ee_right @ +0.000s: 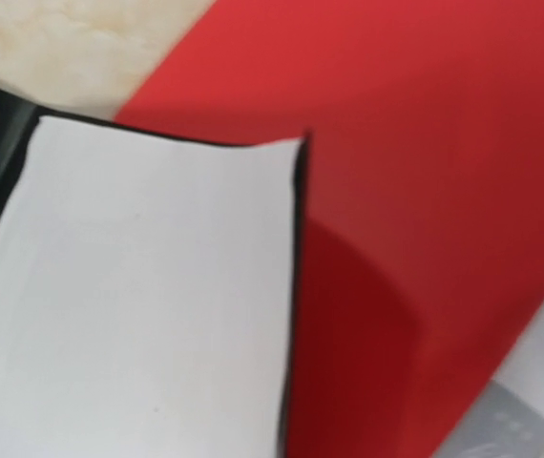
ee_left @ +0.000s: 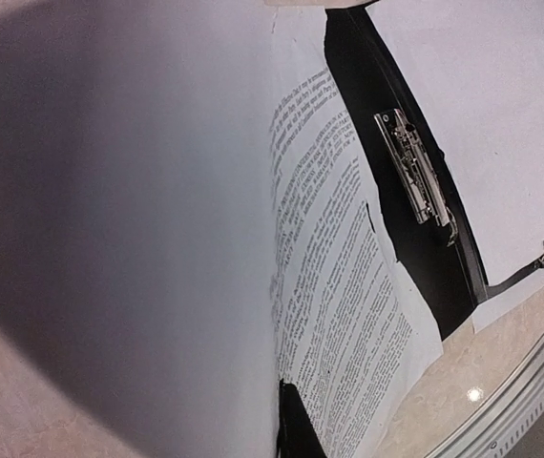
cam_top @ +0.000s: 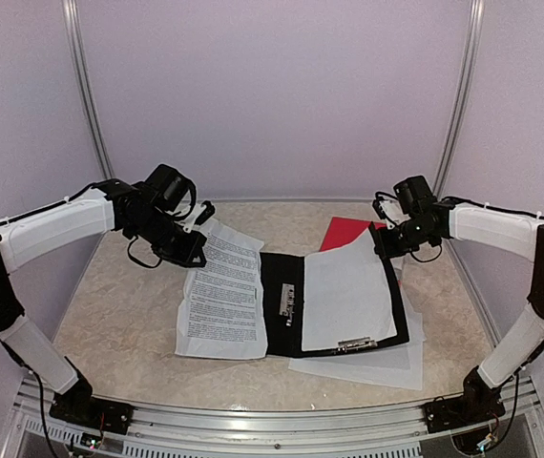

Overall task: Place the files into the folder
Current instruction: Move the folder with some files to the center of the board, then insert the file into the spring clip on the folder.

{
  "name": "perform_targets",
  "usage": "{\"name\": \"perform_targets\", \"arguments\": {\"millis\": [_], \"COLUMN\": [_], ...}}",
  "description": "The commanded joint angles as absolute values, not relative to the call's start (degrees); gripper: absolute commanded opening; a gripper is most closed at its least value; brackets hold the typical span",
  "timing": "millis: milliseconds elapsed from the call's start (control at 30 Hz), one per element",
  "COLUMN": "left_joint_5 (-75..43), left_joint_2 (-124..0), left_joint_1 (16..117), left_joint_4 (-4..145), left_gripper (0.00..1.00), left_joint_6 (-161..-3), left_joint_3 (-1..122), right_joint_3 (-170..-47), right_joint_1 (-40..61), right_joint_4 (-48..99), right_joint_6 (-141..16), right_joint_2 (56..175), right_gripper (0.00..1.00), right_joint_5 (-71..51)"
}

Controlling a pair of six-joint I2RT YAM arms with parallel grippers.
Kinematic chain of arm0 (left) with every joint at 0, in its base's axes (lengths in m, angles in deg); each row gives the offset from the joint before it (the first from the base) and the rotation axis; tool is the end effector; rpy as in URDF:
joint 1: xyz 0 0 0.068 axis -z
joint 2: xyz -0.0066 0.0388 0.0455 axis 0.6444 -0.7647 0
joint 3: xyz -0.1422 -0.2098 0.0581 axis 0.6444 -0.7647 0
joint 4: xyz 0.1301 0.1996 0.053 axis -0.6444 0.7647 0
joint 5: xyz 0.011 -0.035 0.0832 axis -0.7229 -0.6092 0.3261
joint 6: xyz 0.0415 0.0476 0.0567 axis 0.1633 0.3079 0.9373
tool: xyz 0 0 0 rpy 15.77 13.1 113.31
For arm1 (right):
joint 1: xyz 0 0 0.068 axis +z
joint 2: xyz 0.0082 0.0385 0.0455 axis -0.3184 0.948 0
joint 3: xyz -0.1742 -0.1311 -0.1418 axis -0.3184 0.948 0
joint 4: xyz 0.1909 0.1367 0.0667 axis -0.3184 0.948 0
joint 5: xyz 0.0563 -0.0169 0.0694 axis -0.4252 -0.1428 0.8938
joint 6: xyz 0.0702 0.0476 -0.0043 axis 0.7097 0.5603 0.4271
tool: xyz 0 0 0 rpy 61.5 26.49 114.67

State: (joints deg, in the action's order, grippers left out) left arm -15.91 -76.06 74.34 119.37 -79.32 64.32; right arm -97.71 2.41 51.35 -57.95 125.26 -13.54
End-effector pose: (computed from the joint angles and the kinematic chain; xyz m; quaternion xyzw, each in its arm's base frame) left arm 0.2628 -0.1920 0.2415 0.2271 0.9367 -0.1610 0.2125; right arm 0.3197 0.1284 0.2022 -0.0925 0.9411 0.1231 0.3010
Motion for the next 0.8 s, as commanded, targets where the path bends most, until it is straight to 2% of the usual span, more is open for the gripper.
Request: {"name": "perform_targets", "arguments": {"millis": [0, 300, 467, 767], "left_joint_5": [-18.5, -21.1, -28.0, -31.8], "left_joint_2": [-79.3, -87.1, -90.8, -92.6], "left_joint_1": [74.6, 73.1, 71.3, 70.2], "left_joint_4": [120.9, 119.8, 118.1, 116.0], "left_gripper": [0.00, 0.00, 0.00, 0.00], "left_joint_6": [-76.4, -77.1, -78.1, -80.1], "left_joint_3": [67.5, 71.7, 72.8, 73.2], "right_joint_3": [-101.6, -104.9, -104.6, -104.1], "right_joint_1": [0.7, -0.1, -0.1, -0.1], "right_joint_4": [57.0, 56.5, 55.3, 54.7], "right_joint_6": [-64.2, -67.3, -67.1, -66.7], "right_joint_2": [128.1, 133.9, 134.0, 133.0], "right_gripper": [0.00, 0.00, 0.00, 0.00], "right_joint_5": [-15.2, -17.3, -17.0, -17.1]}}
